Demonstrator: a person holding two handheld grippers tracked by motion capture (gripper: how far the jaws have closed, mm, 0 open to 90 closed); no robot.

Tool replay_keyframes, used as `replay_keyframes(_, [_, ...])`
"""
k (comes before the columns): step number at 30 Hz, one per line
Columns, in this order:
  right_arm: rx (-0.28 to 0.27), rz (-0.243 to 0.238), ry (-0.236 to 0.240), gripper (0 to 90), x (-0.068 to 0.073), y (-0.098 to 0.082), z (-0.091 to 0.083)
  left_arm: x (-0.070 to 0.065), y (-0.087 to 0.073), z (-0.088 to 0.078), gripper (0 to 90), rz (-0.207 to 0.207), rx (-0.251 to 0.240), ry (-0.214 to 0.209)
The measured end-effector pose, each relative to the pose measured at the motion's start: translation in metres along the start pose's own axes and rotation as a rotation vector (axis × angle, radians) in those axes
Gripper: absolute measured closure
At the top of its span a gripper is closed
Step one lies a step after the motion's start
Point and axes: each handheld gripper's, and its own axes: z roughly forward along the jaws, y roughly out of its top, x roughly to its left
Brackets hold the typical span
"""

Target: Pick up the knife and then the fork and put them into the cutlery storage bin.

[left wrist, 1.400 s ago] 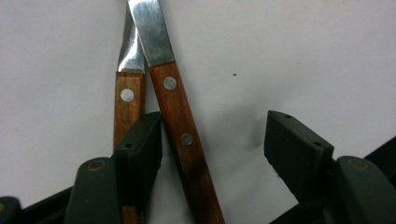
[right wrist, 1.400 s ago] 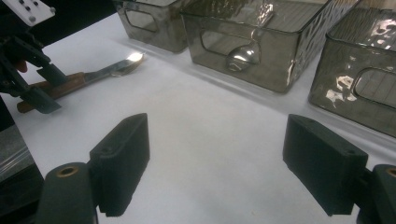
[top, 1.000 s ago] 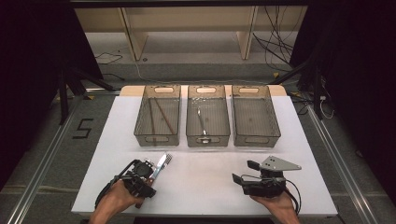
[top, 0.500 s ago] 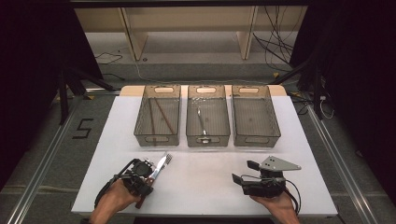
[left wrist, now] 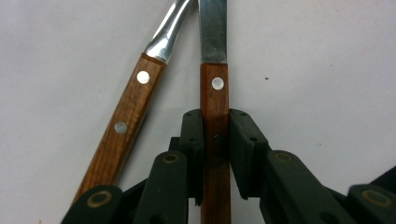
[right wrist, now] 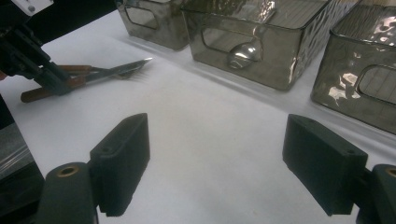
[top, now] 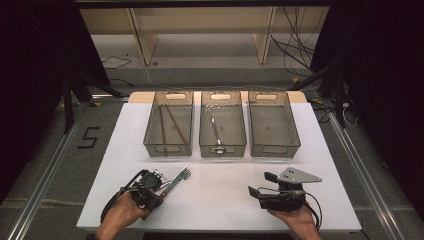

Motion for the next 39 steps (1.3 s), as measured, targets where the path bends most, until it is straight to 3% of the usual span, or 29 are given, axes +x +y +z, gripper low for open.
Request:
replay_keyframes(7, [0.0,0.0,0.003,23.8,0.0,0.0,-0.001,0.001,0.0,-0.005,76.2,0.009,-0.036,-0.006])
replay_keyframes(16, [-0.012,-0.002,0.0,23.8,0.0,0.0,-0.001,-0.001,0.006,-0.031,76.2,0.016,-0.189,-0.079])
replay_keyframes(23, [-0.022,-0.005,-0.001,23.8,0.001,0.001,-0.003,-0.004,0.028,-0.042,76.1,0.034,-0.297,-0.124])
replay_keyframes(39, [-0.067,-0.007,-0.006,23.8,0.001,-0.001,-0.01,-0.016,0.091,-0.054,76.0,0.047,-0.476,-0.192])
